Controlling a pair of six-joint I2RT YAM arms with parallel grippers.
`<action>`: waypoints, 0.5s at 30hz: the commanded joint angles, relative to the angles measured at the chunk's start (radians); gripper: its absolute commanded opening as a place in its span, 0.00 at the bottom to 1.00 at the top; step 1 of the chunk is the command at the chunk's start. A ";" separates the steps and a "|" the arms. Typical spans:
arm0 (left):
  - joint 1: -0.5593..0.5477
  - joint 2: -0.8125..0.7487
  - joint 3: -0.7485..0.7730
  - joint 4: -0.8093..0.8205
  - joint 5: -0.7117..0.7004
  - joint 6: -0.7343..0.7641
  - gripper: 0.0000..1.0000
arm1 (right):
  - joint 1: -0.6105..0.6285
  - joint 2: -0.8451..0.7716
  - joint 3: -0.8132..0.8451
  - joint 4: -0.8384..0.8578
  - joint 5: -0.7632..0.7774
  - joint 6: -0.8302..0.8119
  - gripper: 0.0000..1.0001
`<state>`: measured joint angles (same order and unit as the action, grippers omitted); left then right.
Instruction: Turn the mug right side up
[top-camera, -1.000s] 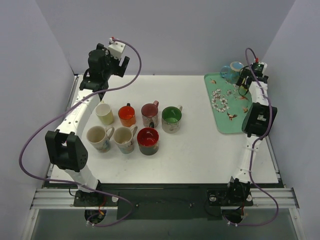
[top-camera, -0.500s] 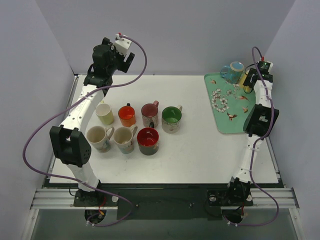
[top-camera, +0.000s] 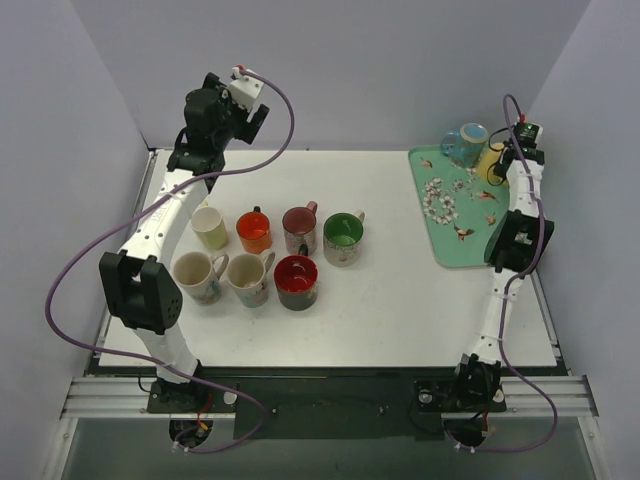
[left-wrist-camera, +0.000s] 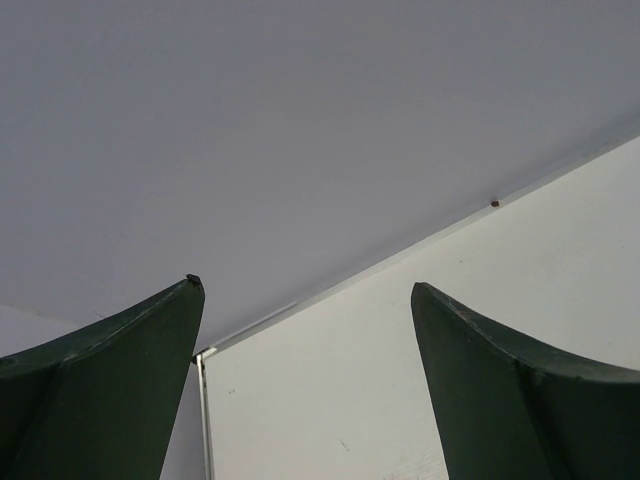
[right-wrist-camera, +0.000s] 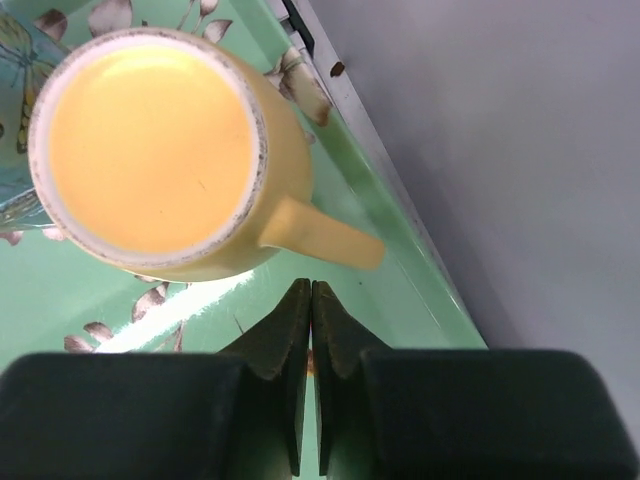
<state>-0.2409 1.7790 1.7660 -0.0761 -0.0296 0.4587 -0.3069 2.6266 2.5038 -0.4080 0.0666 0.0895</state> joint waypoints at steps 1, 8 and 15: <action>-0.001 -0.009 0.038 0.052 -0.003 0.011 0.95 | 0.009 -0.062 -0.054 0.029 -0.008 -0.031 0.00; -0.005 -0.055 -0.011 0.027 0.100 0.041 0.95 | -0.011 -0.284 -0.393 0.212 -0.042 0.177 0.00; -0.018 -0.098 -0.066 0.061 0.158 0.009 0.95 | -0.034 -0.343 -0.441 0.202 -0.162 0.118 0.24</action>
<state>-0.2455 1.7584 1.7283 -0.0727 0.0750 0.4820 -0.3145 2.3684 2.0361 -0.2474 -0.0223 0.2108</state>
